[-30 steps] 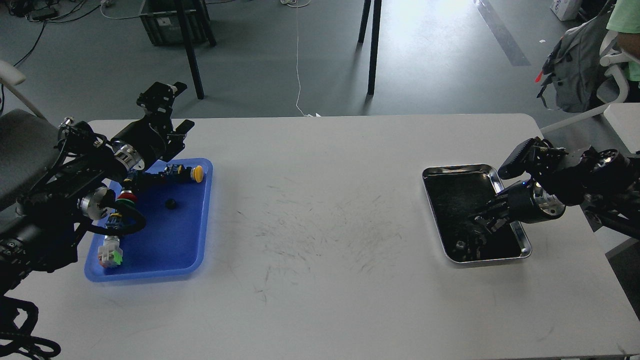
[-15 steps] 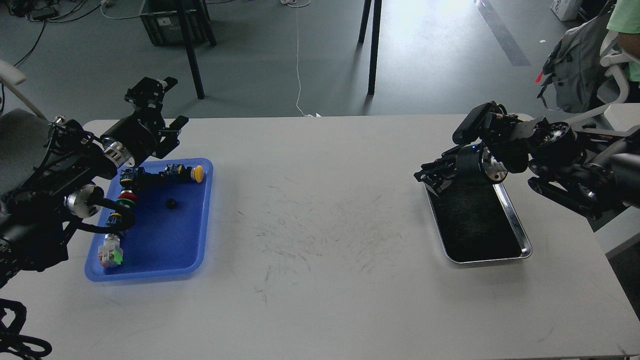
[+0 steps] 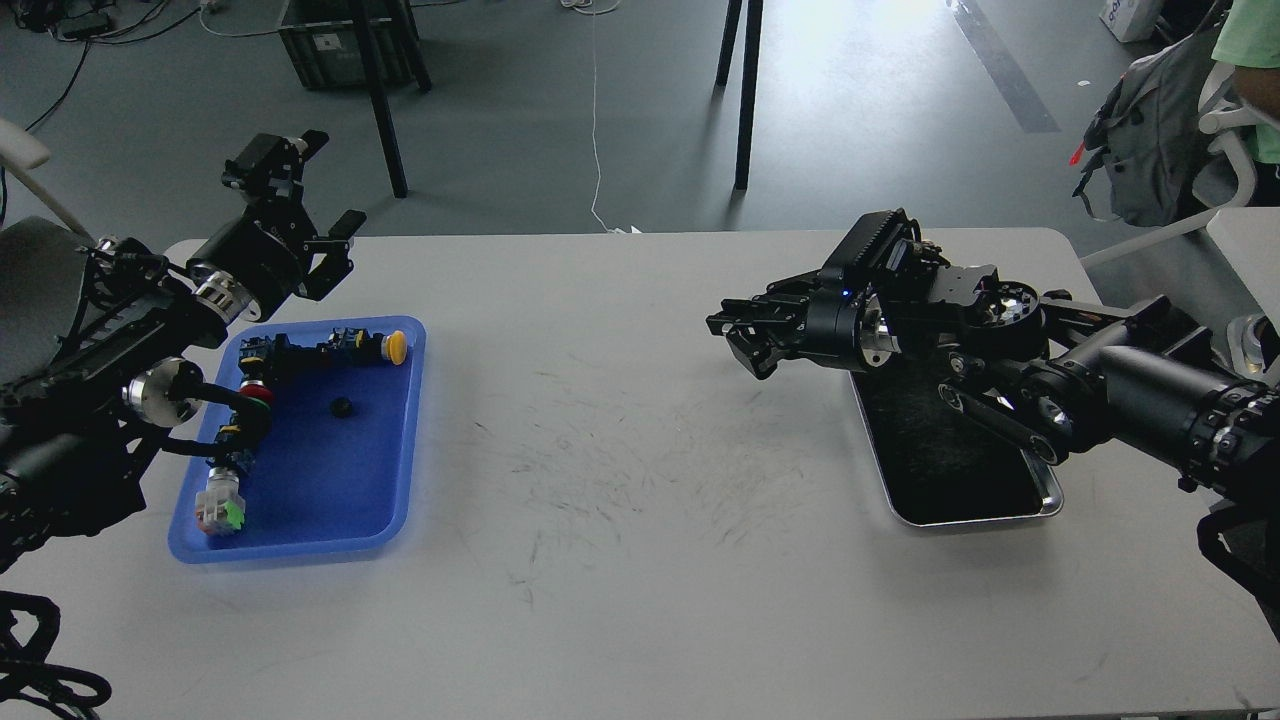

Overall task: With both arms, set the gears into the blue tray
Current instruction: 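Lift the dark part and carry it toward the blue tray with the right gripper, then lower the right gripper and release the dark part on the table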

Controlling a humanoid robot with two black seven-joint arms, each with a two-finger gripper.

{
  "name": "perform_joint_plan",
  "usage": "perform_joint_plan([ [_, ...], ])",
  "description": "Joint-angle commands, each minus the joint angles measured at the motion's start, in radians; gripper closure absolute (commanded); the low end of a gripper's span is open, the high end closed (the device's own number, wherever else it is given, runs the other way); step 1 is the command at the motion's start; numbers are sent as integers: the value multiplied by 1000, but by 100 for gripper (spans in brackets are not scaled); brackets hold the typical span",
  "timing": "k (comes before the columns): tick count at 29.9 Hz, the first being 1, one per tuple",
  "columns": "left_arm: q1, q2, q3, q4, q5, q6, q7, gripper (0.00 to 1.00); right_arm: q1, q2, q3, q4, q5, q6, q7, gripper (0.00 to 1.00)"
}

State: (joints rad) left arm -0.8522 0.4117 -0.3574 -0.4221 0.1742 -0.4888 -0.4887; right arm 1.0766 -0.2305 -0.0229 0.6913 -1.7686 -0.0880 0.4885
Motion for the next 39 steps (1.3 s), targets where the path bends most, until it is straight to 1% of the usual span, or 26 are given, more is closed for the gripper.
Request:
perform_joint_plan([
  [1,1,-5,-9,-1,-9,0,0,1,-26,52,8,-7,6,-57,0,99],
  [9,-1,-1,-11,-1,-10,0,0,1,-78,154,-5,-22,5,-193,0,99],
  [14,-1,1,-12,-1,-12,0,0,1,-113,195,-6,-19,5,-246,0,99],
  [19,-2,4,-12,-1,-12,0,0,1,-129,230,-9,-18,5,-253,0,99],
  [24,2,15,-12,-1,-12,0,0,1,-132,230,-81,-19,3,-260,0,99],
  [29,4,25,-17,-3,-16,0,0,1,-142,230,-89,-24,3,-269,0,99],
  [39,8,71,-68,-7,-88,0,0,1,-164,230,-123,-56,3,-271,0,99],
])
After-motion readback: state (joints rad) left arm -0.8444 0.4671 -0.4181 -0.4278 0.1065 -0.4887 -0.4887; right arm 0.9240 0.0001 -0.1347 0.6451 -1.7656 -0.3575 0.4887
